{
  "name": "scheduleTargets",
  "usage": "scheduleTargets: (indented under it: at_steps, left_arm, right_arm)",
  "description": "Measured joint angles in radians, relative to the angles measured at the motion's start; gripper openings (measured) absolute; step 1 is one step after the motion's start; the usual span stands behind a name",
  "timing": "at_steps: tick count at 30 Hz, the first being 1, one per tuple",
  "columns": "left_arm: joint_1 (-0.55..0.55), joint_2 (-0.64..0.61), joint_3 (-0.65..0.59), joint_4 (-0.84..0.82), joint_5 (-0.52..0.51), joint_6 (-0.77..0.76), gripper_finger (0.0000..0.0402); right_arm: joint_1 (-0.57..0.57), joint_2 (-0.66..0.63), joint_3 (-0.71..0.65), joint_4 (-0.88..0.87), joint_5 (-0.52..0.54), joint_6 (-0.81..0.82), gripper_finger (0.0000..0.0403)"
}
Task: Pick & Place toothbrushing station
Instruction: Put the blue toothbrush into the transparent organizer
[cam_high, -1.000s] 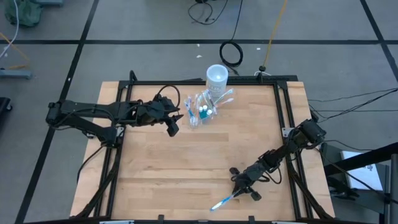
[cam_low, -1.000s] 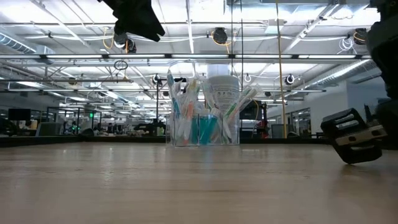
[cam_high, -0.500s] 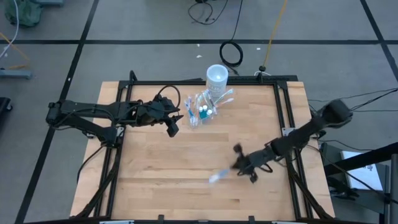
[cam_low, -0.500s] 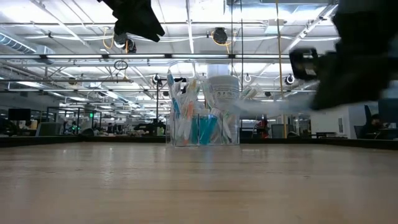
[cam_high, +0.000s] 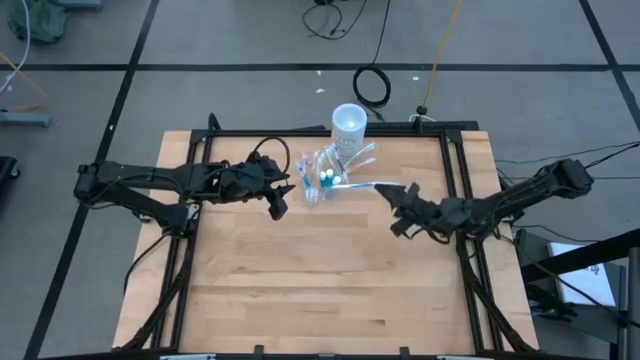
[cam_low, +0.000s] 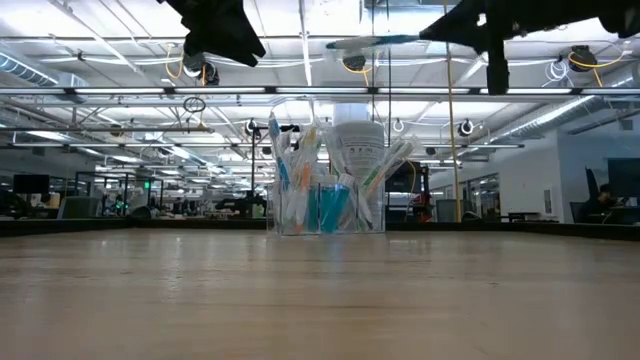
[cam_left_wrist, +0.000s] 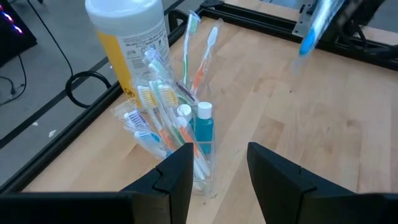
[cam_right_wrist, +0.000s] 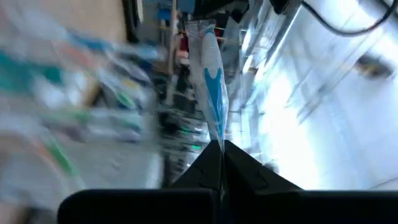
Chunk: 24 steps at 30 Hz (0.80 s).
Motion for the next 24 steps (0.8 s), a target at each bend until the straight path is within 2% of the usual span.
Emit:
scheduleTargets:
  at_steps: [3, 7, 10, 12, 16, 18, 21, 24]
  left_arm:
    - [0.000, 0.000, 0.000, 0.000, 0.000, 0.003, 0.0157]
    - [0.000, 0.000, 0.000, 0.001, 0.000, 0.017, 0.0157]
    - [0.000, 0.000, 0.000, 0.001, 0.000, 0.017, 0.0157]
    - [0.000, 0.000, 0.000, 0.001, -0.001, 0.018, 0.0157]
    - [0.000, 0.000, 0.000, 0.001, -0.001, 0.019, 0.0157]
    - [0.000, 0.000, 0.000, 0.002, -0.003, 0.028, 0.0157]
    - [0.000, 0.000, 0.000, 0.001, -0.003, 0.047, 0.0157]
    - [0.000, 0.000, 0.000, 0.004, -0.003, 0.046, 0.0157]
  right_arm:
    - [-0.046, -0.021, 0.000, -0.005, 0.010, -0.195, 0.0001]
    - [-0.112, -0.020, 0.000, -0.134, 0.023, -0.284, 0.0001]
    - [-0.181, -0.010, 0.000, -0.169, 0.017, -0.361, 0.0001]
    - [-0.235, -0.002, 0.007, -0.207, 0.010, -0.377, 0.0001]
    - [-0.328, 0.012, 0.079, -0.402, -0.017, -0.422, 0.0001]
    - [-0.365, 0.034, 0.117, -0.441, -0.062, -0.441, 0.0001]
    - [-0.394, 0.076, 0.160, -0.452, -0.152, -0.463, 0.0001]
    - [-0.400, 0.134, 0.208, -0.502, -0.167, -0.506, 0.0000]
